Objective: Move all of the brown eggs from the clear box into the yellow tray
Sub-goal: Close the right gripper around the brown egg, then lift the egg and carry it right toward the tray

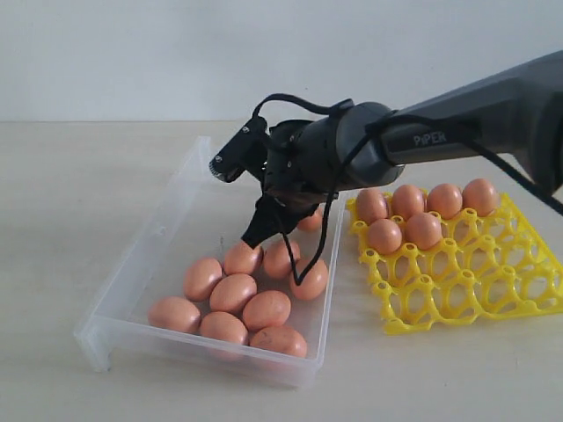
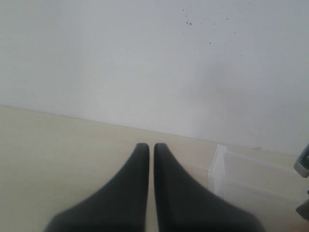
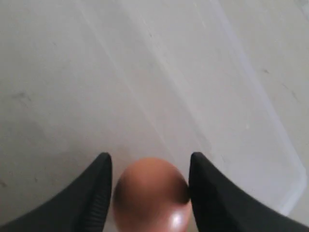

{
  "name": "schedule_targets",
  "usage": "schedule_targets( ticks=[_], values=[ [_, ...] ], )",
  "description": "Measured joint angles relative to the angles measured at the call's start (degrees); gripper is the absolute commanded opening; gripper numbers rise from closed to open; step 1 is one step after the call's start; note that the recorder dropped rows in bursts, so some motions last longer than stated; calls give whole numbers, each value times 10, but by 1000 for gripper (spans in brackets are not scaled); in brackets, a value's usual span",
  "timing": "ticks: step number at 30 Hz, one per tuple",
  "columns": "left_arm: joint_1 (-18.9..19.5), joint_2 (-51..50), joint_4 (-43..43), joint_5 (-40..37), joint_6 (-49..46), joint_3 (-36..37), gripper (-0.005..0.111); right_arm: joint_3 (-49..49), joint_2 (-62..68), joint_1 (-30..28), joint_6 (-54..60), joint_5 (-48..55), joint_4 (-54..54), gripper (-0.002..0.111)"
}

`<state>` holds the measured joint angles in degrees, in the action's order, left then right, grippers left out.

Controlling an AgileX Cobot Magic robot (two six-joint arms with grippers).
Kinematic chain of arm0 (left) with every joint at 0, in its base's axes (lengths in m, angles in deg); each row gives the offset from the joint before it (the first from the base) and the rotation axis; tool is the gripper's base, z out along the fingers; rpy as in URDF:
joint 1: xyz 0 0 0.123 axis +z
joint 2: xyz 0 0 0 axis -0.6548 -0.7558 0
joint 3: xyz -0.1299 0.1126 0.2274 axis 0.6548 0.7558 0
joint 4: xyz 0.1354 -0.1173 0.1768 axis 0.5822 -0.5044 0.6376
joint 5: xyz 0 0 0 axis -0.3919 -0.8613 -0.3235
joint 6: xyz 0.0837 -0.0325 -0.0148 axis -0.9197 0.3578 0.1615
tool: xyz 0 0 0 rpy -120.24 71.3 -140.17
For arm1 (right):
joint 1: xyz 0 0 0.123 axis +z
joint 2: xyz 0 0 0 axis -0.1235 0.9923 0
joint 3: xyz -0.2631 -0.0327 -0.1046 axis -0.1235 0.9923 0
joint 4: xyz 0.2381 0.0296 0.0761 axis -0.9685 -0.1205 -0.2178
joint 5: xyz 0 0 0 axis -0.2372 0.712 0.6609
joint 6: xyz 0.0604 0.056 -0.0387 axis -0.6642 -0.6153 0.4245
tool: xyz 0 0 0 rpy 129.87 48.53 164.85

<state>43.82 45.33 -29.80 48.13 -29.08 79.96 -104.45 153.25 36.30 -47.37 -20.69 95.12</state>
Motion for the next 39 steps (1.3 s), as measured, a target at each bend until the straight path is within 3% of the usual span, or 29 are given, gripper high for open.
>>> schedule_targets(
  ticks=[7, 9, 12, 19, 23, 33, 39],
  values=[
    [0, 0, 0, 0, 0, 0, 4, 0, -30, 0, 96, 16, -91, 12],
    [0, 0, 0, 0, 0, 0, 4, -11, -37, -3, 98, 30, -112, 11],
    [0, 0, 0, 0, 0, 0, 4, -33, -43, -18, 121, 62, -162, 20],
    [0, 0, 0, 0, 0, 0, 4, -43, -45, -50, 335, 115, -334, 61],
    [0, 0, 0, 0, 0, 0, 4, -43, -45, -46, 399, 131, -355, 62],
    [0, 0, 0, 0, 0, 0, 4, -45, -45, -46, 266, 98, -351, 62],
    [0, 0, 0, 0, 0, 0, 4, -45, -40, -46, 251, 102, -351, 62]
  ],
)
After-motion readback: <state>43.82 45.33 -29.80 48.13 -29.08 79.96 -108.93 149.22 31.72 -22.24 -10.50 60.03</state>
